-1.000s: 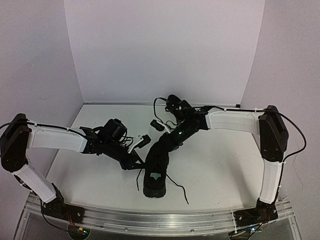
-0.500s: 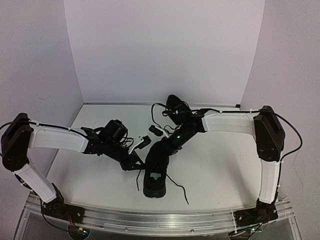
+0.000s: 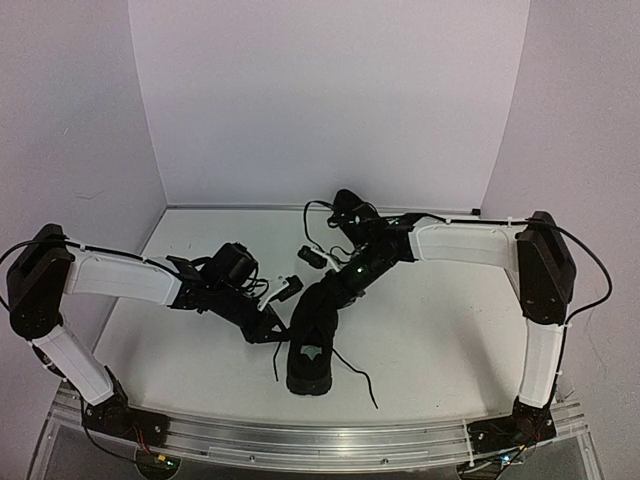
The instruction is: Tie the shoes
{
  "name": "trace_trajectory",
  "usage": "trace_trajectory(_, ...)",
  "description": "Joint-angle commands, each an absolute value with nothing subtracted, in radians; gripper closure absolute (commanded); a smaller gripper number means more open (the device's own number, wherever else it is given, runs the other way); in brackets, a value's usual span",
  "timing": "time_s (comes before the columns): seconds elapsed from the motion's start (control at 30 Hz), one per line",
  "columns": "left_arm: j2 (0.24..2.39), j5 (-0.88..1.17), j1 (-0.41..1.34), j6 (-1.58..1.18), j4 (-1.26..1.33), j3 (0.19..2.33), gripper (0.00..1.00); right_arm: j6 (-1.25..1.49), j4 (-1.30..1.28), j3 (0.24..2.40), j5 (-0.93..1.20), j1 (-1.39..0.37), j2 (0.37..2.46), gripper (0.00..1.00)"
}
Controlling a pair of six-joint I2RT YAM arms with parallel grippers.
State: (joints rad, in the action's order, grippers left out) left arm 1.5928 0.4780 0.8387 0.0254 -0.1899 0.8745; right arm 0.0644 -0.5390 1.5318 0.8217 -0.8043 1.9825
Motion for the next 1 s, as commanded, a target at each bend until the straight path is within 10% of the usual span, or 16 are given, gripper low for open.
trace_trajectory(0.0, 1.601, 0.478, 0.836, 0.023, -0.156, 0.893, 0.88, 0.038, -0.543, 1.53, 0.836, -0.815, 1.918, 0.98)
trace_trajectory(0.53, 1.636, 0.449, 0.836, 0.075, -0.235, 0.896, 0.86, 0.08, -0.549, 1.534, 0.698, -0.806, 1.947, 0.8)
trace_trajectory(0.97, 1.256, 0.485, 0.823, -0.002, -0.158, 0.85, 0.46, 0.115, -0.488, 1.44, 0.731, -0.744, 1.795, 0.58)
